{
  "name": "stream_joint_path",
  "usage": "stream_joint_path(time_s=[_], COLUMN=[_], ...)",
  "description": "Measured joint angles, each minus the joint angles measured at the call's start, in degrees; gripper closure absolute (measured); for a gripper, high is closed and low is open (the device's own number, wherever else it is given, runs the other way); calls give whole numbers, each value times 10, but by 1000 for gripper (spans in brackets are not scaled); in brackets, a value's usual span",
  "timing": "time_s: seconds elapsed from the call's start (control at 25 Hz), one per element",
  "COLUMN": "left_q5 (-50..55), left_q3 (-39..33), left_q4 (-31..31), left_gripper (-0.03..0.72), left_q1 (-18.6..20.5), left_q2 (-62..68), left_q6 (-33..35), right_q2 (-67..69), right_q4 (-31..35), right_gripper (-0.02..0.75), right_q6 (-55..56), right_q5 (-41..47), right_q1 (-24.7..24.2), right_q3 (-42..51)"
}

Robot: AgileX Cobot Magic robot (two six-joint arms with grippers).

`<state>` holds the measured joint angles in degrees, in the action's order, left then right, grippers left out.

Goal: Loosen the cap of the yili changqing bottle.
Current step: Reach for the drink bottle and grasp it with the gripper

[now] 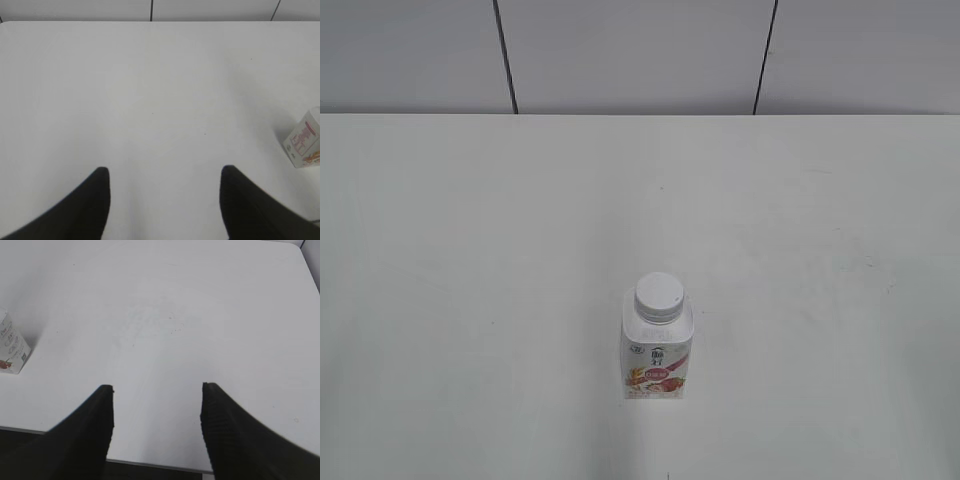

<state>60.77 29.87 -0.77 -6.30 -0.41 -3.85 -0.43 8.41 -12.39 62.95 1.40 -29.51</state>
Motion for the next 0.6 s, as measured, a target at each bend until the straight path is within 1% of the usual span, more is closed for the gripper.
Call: stream_joint_path(time_s=[0.44, 0.6], left_q5=[-2, -40], left_q3=[0, 19], left_q4=[2, 1], left_gripper=[255, 255], left_q1=[0, 0], left_q2=[0, 29], left_q6=[0, 0], right_q2=[0, 0], right_q4=[0, 0], right_gripper=[290, 290], right_q6=[0, 0], right_q5=[0, 0], right_q1=[0, 0], right_q3=[0, 0])
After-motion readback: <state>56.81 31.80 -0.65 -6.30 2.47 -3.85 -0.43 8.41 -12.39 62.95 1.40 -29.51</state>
